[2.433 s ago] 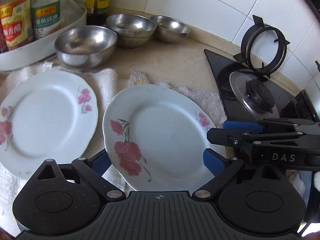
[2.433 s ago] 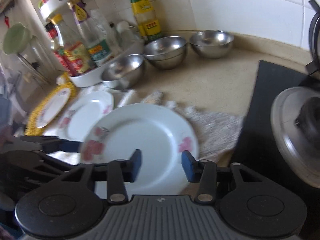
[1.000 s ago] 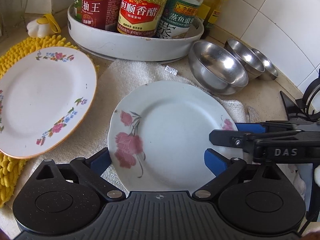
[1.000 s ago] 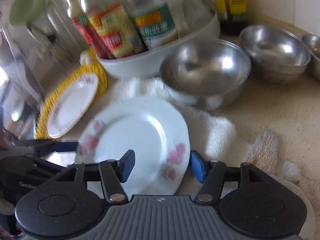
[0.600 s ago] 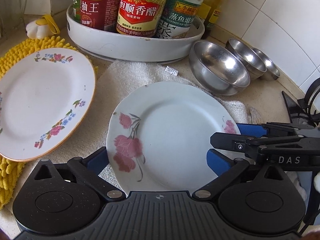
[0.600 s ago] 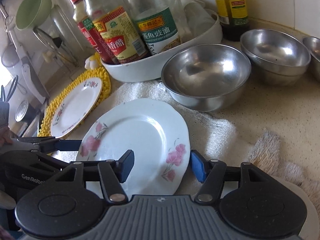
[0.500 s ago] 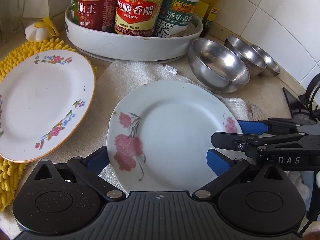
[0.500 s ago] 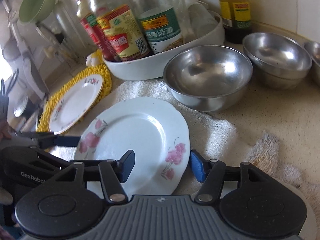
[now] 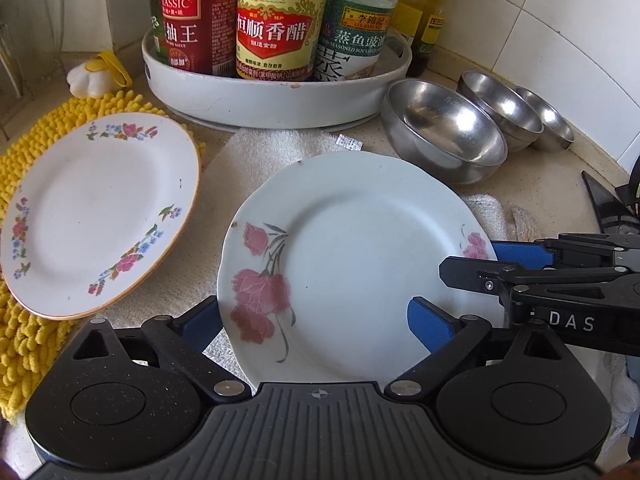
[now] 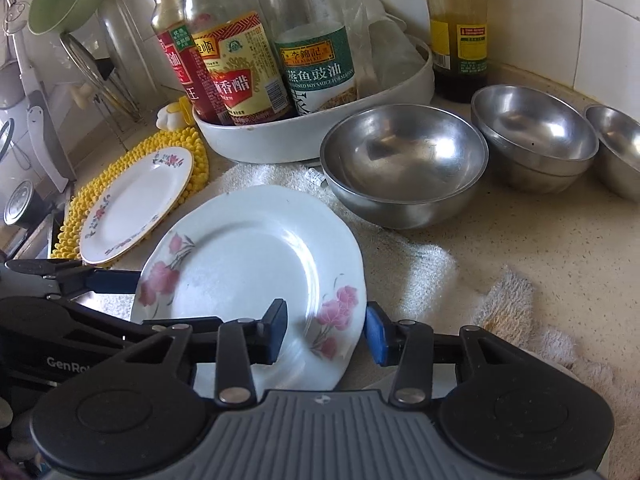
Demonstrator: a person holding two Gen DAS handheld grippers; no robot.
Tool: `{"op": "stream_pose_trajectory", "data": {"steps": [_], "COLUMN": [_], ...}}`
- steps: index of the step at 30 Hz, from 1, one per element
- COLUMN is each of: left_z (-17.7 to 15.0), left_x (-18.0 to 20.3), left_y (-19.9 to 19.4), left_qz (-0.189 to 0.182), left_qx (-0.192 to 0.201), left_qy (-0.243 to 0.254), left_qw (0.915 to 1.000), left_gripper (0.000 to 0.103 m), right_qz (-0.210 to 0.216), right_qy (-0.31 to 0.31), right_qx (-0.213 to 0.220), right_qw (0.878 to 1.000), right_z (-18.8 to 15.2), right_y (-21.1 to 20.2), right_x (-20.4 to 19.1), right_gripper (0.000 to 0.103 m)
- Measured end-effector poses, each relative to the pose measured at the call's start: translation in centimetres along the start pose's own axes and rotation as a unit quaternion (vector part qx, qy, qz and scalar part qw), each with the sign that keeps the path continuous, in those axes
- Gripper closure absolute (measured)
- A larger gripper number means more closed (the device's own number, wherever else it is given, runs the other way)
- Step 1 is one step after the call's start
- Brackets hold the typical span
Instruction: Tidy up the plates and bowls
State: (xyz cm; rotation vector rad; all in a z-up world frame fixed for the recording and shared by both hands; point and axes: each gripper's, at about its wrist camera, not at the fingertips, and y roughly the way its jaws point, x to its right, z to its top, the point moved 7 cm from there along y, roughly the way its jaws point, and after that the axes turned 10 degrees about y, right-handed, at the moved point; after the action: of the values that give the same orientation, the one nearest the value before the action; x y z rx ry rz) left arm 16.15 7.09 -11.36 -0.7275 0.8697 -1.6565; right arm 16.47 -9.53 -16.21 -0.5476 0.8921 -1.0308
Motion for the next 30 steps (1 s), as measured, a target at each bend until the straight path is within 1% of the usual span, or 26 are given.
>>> {"op": "stream_pose_trajectory", "data": {"steps": [15, 23, 30], "left_z": [0.7, 0.9, 1.2], "left_x": [0.8, 1.3, 2.4], "left_y": [-2.2, -3.3, -4.1], "left_qz": [0.01, 0.012, 0.002], "left_qx": [0.025, 0.04, 0.052], "left_qy": [0.012, 0.022, 0.038], "left_qw": [0.9996, 0.9989, 0.9979], "left_gripper": [0.004, 0.004, 0.004], "right_qz": [0.014, 0.013, 0.0], "right_qy": [0.021, 0.022, 0.033], "right_qx": [0.017, 0.033, 0.048], "right_qw": [1.0, 0.999, 0.998], "right_z": [0.2, 0.2, -0.1], "right_y": [-2.5, -3.9, -5.5], "right_x": [-0.4, -0.6, -0.4], "right_gripper": [0.058, 0.058, 0.058]}}
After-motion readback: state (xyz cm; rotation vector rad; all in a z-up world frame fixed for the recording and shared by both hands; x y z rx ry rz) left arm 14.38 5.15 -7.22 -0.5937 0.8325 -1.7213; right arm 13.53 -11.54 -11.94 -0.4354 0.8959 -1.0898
